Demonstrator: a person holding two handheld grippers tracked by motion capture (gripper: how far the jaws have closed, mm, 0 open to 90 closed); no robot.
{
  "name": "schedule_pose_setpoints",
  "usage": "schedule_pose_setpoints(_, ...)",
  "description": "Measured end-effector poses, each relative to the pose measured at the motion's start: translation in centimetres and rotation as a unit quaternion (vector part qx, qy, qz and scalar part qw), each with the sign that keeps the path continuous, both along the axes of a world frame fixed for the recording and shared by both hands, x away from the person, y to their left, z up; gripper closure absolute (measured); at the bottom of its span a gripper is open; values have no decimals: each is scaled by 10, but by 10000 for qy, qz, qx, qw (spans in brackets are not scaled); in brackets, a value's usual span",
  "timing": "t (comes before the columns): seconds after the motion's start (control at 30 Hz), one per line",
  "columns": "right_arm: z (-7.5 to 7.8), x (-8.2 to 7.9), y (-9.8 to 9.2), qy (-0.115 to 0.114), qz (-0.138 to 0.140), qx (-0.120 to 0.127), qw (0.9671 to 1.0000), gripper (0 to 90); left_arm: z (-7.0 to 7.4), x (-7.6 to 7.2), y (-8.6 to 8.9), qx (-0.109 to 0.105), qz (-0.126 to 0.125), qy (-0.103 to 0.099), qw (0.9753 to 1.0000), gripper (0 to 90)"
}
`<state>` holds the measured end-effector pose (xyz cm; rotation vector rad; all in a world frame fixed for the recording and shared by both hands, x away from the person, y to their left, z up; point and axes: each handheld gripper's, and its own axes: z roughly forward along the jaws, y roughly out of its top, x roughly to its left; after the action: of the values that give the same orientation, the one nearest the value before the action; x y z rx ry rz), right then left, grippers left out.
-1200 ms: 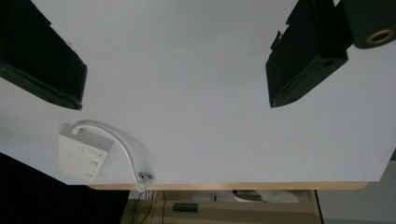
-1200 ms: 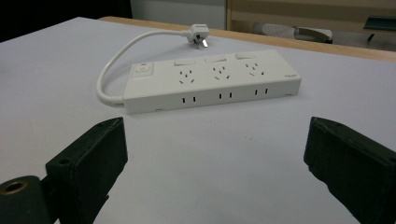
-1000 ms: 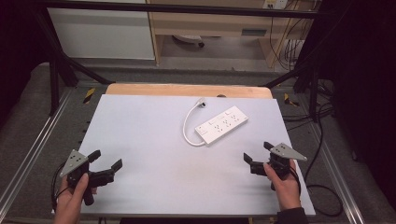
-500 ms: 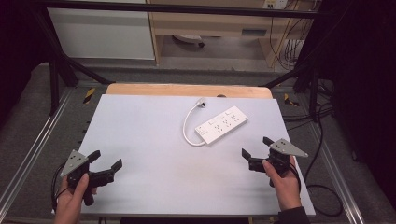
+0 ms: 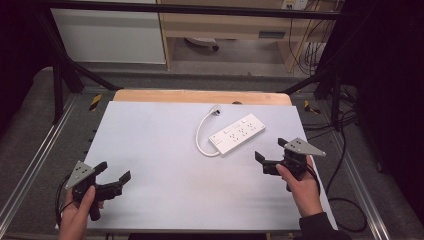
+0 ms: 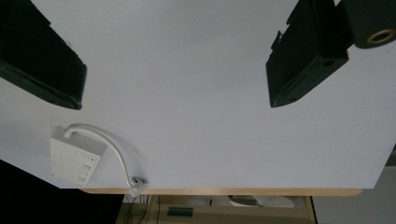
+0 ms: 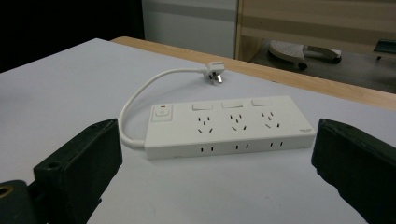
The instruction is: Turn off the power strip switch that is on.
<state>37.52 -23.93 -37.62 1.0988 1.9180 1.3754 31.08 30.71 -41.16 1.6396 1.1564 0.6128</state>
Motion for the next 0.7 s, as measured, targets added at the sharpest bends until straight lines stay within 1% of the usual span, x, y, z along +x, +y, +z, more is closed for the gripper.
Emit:
schedule_pose_setpoints(0.07, 4, 2, 2, -14, 15, -24, 10000, 24, 0, 0, -1, -16, -7, -28, 10000, 52)
schedule_pose_setpoints(0.17, 9, 4, 3, -20, 10, -8, 10000, 27, 0, 0, -1, 27, -28, -28, 10000, 52)
schedule_pose_setpoints(0.23, 12, 5, 4, -25, 31, 20, 10000, 28, 0, 0, -1, 18, -31, -30, 10000, 52)
schedule_pose_setpoints(0.43, 17, 11, 5, -13, 44, 63, 10000, 32, 0, 0, -3, 24, -61, -18, 10000, 52)
schedule_pose_setpoints(0.5, 19, 15, 5, 28, 52, 134, 9999, 35, 0, 0, -4, 23, -68, -14, 10000, 52)
schedule_pose_setpoints(0.7, 26, 20, 9, -9, 34, 64, 10000, 40, 0, -1, -4, 34, -77, -19, 10000, 52)
